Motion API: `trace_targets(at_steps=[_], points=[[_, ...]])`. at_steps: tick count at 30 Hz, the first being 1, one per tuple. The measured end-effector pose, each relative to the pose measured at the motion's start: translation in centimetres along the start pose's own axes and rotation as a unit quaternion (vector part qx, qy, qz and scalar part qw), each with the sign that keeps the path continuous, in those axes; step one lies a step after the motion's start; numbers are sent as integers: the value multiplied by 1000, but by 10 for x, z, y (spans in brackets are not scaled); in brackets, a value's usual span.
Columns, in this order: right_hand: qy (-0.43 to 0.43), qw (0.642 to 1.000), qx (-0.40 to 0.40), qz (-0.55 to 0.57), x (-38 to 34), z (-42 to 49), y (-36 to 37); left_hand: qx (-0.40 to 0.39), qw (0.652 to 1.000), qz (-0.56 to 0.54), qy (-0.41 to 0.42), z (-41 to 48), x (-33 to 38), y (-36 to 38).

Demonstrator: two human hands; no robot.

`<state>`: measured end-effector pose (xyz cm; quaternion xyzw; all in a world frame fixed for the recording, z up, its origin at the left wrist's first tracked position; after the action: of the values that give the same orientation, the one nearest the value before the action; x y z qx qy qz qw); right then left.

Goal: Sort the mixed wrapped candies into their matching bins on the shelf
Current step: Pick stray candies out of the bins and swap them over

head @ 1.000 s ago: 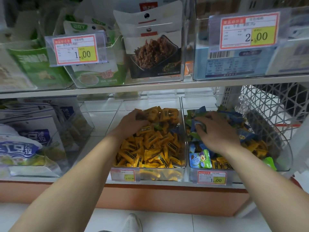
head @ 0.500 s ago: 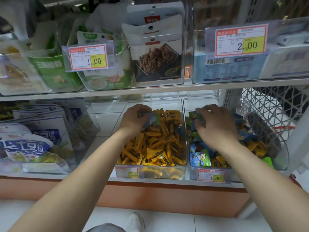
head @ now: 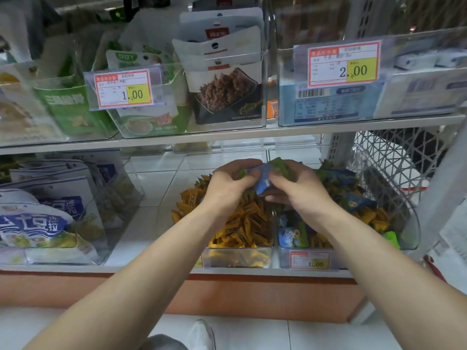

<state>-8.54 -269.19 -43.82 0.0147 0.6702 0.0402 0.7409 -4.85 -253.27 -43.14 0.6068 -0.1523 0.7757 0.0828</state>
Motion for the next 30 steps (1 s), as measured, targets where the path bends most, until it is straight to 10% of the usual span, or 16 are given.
trace_targets(at_steps=[5,11,15,21,30], points=[[-98,947,131,-275,-3,0,-37,14,986,167,-21,14,-16,-15],[58,806,59,-585,24,6,-61,-114,893,434,-4,42,-37,2],[58,823,52,-563,29,13,-60,-231,811,535,-39,65,-58,7],[51,843,40,-535,34,15,-66,-250,777,575,-51,82,-86,-1],[48,842,42,-536,33,14,-66,-270,847,455,-61,76,-80,-10]])
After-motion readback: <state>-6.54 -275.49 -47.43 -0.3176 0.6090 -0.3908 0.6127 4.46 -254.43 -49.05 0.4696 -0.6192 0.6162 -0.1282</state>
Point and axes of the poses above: each hand's wrist, its own z-axis towards the middle knuckle, its own y-axis out of the palm, x = y × z, the point moved 2 cm from there along z, towards the middle knuckle, and after that the axes turned 7 degrees about -x, right-handed, at the moved point
